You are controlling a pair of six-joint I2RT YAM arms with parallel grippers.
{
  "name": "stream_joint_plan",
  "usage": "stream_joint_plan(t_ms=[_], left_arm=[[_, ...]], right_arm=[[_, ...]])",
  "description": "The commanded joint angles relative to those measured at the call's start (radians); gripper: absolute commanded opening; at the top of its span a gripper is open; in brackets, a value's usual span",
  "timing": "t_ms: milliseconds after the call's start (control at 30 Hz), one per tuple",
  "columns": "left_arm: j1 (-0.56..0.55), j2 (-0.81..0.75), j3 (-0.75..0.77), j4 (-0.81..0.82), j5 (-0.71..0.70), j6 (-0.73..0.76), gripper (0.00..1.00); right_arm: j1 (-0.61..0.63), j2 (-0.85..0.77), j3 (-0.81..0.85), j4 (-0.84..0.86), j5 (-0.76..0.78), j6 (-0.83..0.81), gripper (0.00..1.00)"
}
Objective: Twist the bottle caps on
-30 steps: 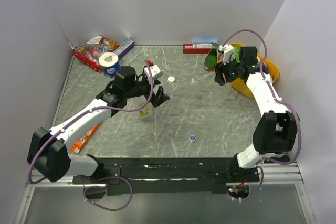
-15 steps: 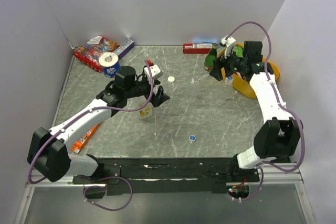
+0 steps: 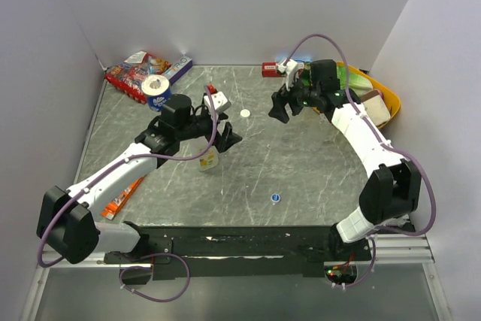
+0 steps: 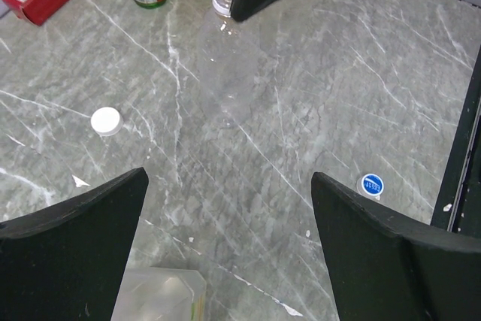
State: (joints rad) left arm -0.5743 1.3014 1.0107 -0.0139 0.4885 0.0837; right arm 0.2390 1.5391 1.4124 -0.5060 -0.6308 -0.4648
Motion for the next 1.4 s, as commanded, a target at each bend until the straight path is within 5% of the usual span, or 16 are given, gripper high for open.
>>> stream_joint_plan(t_ms=[0,267,500,633,933,1367], left_arm=[[0.014,-0.045,0.009,0.017,-0.002,-0.019,0.96],[0.021,-0.05,0.005,0.023,0.007,-0.012,0.96],[0.021,-0.05,-0.006,0.045,0.012,-0.012,0.96],[0.017,-0.031,-0.004,0.074,0.041,-0.009,0.96],[-0.053,0.044,0.046,0.161,0.096,0.057,0.96],[-0.13,0.111,0.072,0.23,0.084,0.039,0.96]], right_arm=[[0.013,0.032,0.022,0.053,0.083,0.009,0.86],[0.019,0.055,-0.001,0.027,0.112,-0.012,0.76],[0.046,0.016,-0.05,0.02,0.125,-0.031,0.33],[0.049,-0.037,-0.012,-0.044,0.077,-0.06,0.18],[0.046,-0.149,0.255,-0.406,-0.219,-0.181,0.11],[0.048,-0.158,0.35,-0.424,-0.403,-0.037,0.1]])
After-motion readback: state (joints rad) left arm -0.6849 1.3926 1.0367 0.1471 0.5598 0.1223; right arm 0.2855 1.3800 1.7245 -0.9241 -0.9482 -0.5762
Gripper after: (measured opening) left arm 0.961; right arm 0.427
